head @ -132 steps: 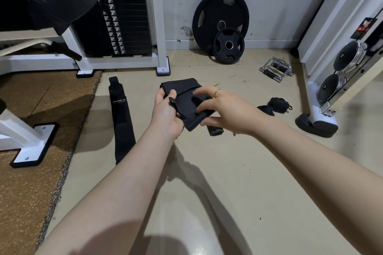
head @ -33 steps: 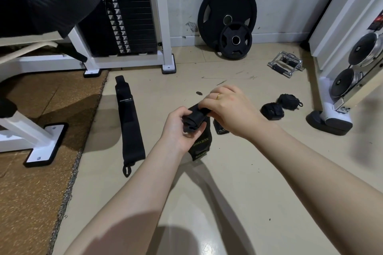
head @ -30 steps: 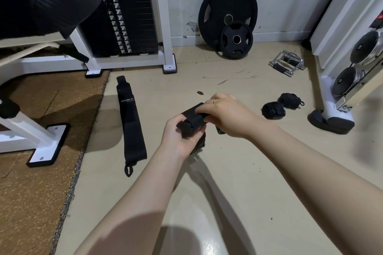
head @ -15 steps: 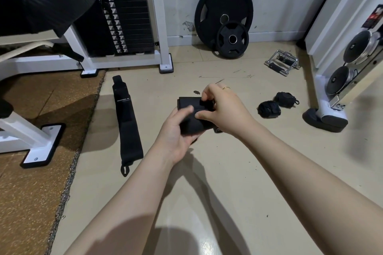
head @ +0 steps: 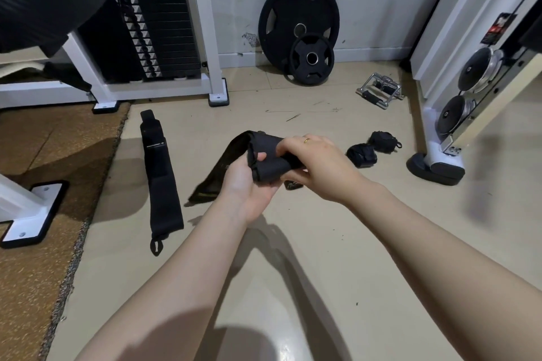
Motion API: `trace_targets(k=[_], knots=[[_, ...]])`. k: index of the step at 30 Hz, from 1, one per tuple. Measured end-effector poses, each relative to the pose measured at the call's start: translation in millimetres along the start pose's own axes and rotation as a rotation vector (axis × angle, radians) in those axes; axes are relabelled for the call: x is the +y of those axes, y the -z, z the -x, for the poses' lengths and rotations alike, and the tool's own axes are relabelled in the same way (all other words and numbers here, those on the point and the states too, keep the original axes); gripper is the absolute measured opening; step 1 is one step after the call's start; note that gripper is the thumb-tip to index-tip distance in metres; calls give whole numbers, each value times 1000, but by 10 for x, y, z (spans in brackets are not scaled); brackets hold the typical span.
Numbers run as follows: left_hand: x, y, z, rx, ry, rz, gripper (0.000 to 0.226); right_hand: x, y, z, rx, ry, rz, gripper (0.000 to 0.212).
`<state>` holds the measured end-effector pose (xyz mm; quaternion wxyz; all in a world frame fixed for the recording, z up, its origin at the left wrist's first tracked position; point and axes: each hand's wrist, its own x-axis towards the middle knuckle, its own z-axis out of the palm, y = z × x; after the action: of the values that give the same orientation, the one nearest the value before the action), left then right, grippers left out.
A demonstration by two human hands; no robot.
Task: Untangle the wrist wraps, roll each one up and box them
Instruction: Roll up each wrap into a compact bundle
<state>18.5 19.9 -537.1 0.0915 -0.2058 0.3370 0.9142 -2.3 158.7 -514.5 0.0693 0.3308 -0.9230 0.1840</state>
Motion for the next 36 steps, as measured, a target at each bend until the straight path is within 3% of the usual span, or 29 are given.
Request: trace_targets(k=[8,14,19,24,26,30,36], knots=[[-315,-472,-59,0,10,129,32,405,355,258,-66,-208,-449,24],[-572,-692,-149,38,-6,-28,46,753,497,368,-30,-379,-630,29],[-722,-1021,-67,-77,-14,-66,52,971,652,402,104,-364,-352,14],[-871,-1228,-139,56,-68,-211,31,1081,737,444,67,-275,-141,23],[-879,-1275,-165,116,-74,-152,20,1055,734,474,84,-140,-89,30],[-851,-1251,-170,183,-23,40,24,1100,665,566,7,81,10,45],[-802,-1078,-64,100,-42,177,24,1078,664,503,-15,113,23,29]])
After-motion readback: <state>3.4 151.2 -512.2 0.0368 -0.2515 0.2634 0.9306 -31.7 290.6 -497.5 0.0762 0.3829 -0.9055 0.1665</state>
